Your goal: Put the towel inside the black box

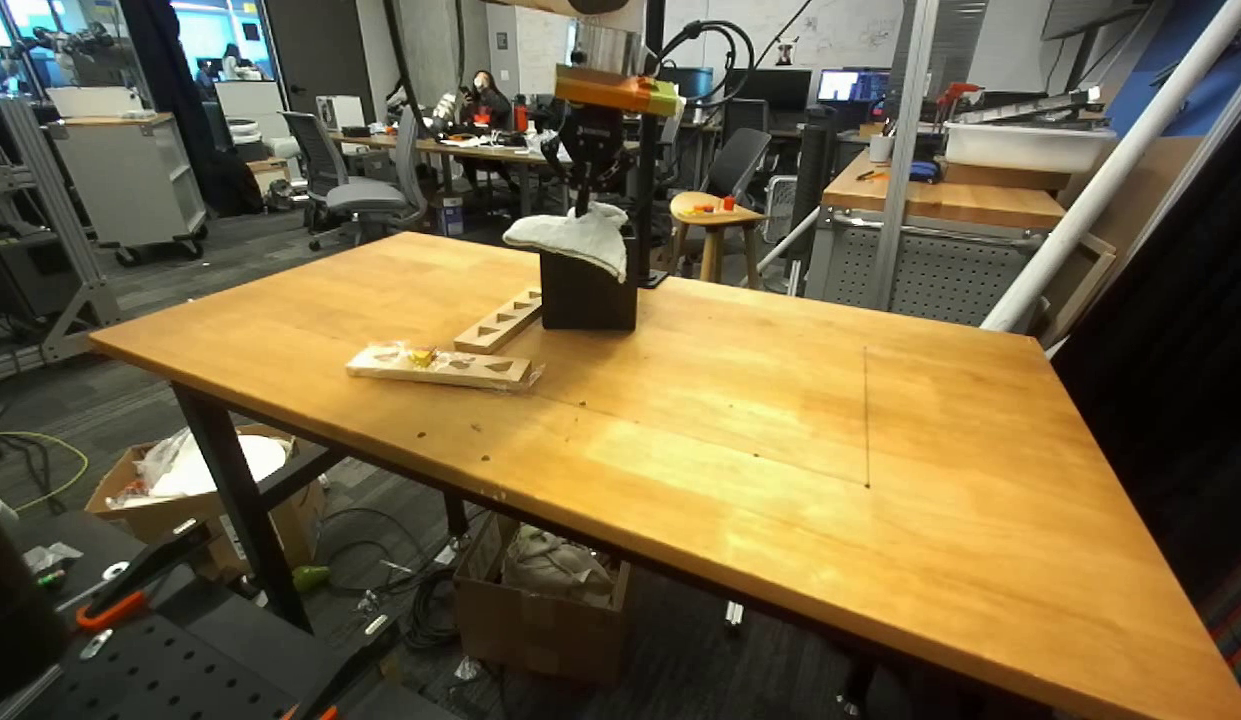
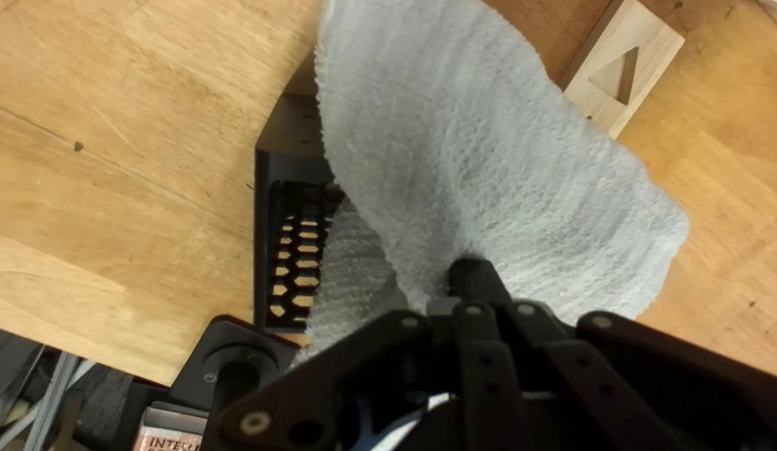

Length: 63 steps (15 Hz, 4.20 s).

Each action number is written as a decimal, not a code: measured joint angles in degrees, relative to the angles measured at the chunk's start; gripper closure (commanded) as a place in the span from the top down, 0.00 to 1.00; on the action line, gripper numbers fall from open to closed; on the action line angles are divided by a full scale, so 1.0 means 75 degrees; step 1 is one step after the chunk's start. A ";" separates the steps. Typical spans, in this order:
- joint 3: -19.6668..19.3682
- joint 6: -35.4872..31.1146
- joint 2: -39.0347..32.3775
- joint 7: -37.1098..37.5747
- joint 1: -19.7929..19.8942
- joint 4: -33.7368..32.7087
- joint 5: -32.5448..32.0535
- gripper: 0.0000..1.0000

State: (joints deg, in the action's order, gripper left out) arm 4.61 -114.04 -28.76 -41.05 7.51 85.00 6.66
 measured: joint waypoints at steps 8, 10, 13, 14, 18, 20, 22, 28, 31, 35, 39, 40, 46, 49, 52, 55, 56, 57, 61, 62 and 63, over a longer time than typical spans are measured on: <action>0.0066 0.0038 -0.0751 -0.0003 0.0001 -0.0382 0.0065 0.00; 0.0135 0.0057 -0.1010 -0.0007 0.0004 -0.0404 0.0172 0.00; 0.0262 0.0124 -0.1378 -0.0041 0.0016 -0.0421 0.0411 0.00; 0.0305 0.0174 -0.1464 -0.0052 0.0023 -0.0423 0.0497 0.00; 0.0398 0.0374 -0.1576 -0.0064 0.0047 -0.0458 0.0680 0.00; 0.0399 0.0404 -0.1553 -0.0061 0.0052 -0.0477 0.0685 0.00; 0.0394 0.0405 -0.1471 -0.0043 0.0067 -0.0478 0.0685 0.00; 0.0258 0.0401 -0.0504 0.0274 0.0068 -0.0354 0.0492 0.00; 0.0213 0.0404 0.0140 0.0546 0.0006 -0.0134 0.0275 0.00; 0.0213 0.0405 0.0771 0.0964 -0.0252 0.0235 0.0043 0.00; 0.0230 0.0399 0.1041 0.1430 -0.0700 0.0525 -0.0115 0.00; 0.0237 0.0396 0.1072 0.1541 -0.0806 0.0606 -0.0153 0.00; 0.0252 0.0297 0.1110 0.1766 -0.1159 0.1207 -0.0288 0.00; 0.0250 0.0216 0.1113 0.1766 -0.1168 0.1501 -0.0426 0.00; 0.0229 0.0143 0.1113 0.1763 -0.1159 0.1698 -0.0586 0.00; 0.0198 0.0138 0.1105 0.1754 -0.1126 0.1742 -0.0765 0.00; 0.0189 0.0138 0.1104 0.1747 -0.1117 0.1740 -0.0821 0.00; 0.0182 0.0138 0.1104 0.1741 -0.1108 0.1735 -0.0865 0.00; 0.0163 0.0115 0.1102 0.1700 -0.1088 0.1700 -0.0981 0.00; 0.0161 0.0080 0.1097 0.1693 -0.1081 0.1688 -0.0988 0.00; 0.0161 0.0026 0.1086 0.1681 -0.1074 0.1672 -0.0989 0.00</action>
State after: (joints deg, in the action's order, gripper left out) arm 5.82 -113.85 -20.62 -28.45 -0.55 97.54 -0.75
